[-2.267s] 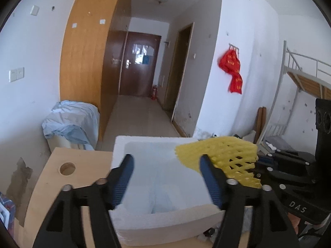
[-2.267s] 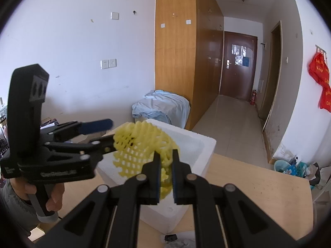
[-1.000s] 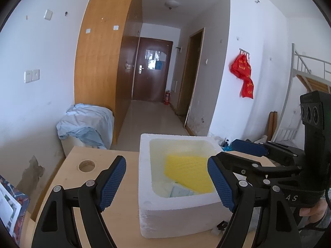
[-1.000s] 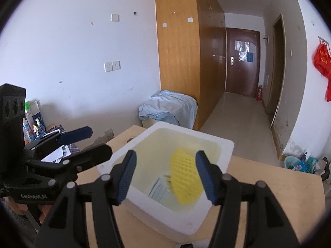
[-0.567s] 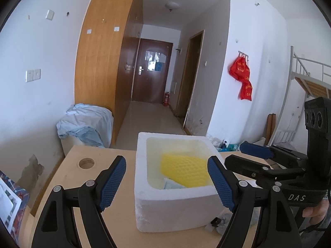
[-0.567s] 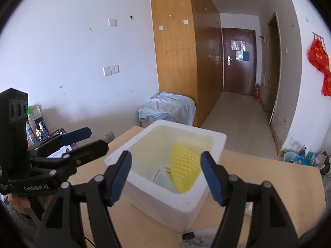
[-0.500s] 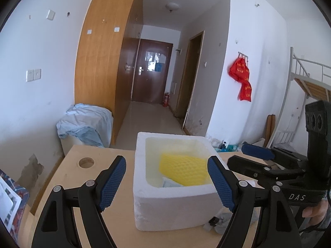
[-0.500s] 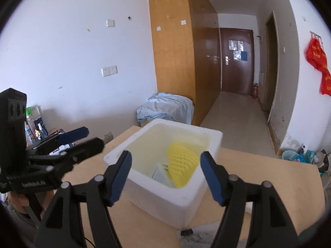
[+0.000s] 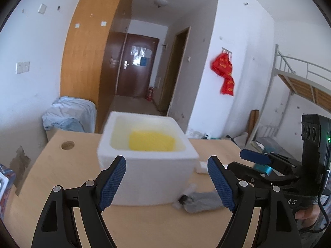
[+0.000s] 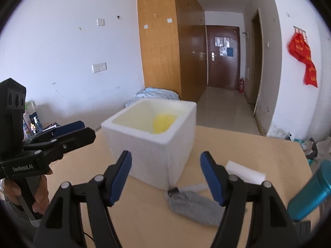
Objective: Organize soft objects
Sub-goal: 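Move both tools back from the box toward the grey sock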
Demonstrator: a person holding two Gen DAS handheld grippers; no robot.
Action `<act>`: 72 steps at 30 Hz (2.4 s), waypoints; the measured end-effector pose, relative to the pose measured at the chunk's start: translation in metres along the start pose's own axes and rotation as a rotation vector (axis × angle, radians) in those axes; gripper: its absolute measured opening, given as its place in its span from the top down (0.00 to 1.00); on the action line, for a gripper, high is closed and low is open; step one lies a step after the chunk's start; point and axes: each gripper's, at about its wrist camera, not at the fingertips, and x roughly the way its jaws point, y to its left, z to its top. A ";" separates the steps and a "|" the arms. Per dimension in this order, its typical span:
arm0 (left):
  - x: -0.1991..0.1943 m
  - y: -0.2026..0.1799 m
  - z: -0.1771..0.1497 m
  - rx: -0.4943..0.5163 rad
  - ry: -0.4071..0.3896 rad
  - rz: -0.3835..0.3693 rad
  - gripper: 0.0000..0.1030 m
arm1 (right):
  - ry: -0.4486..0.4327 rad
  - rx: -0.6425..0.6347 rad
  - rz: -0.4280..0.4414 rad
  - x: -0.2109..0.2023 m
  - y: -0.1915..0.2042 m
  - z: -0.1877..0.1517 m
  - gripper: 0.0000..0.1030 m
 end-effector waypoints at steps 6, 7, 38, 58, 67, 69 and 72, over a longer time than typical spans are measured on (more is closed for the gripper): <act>-0.011 -0.027 -0.016 0.014 0.021 -0.049 0.21 | -0.011 0.022 -0.036 -0.027 -0.007 -0.016 0.29; -0.014 -0.031 -0.018 0.019 0.024 -0.059 0.21 | -0.013 0.026 -0.040 -0.033 -0.008 -0.019 0.29; 0.035 -0.100 -0.086 0.115 0.139 -0.185 0.21 | 0.072 0.035 -0.156 -0.047 -0.063 -0.078 0.29; 0.114 -0.098 -0.103 0.071 0.264 -0.176 0.21 | 0.129 0.110 -0.130 -0.018 -0.108 -0.087 0.29; 0.153 -0.096 -0.105 -0.001 0.364 -0.170 0.21 | 0.125 0.117 -0.118 -0.019 -0.116 -0.087 0.29; 0.160 -0.098 -0.106 0.004 0.379 -0.149 0.21 | 0.121 0.114 -0.114 -0.020 -0.116 -0.088 0.29; 0.169 -0.101 -0.108 0.008 0.406 -0.120 0.21 | 0.114 0.116 -0.108 -0.020 -0.117 -0.087 0.29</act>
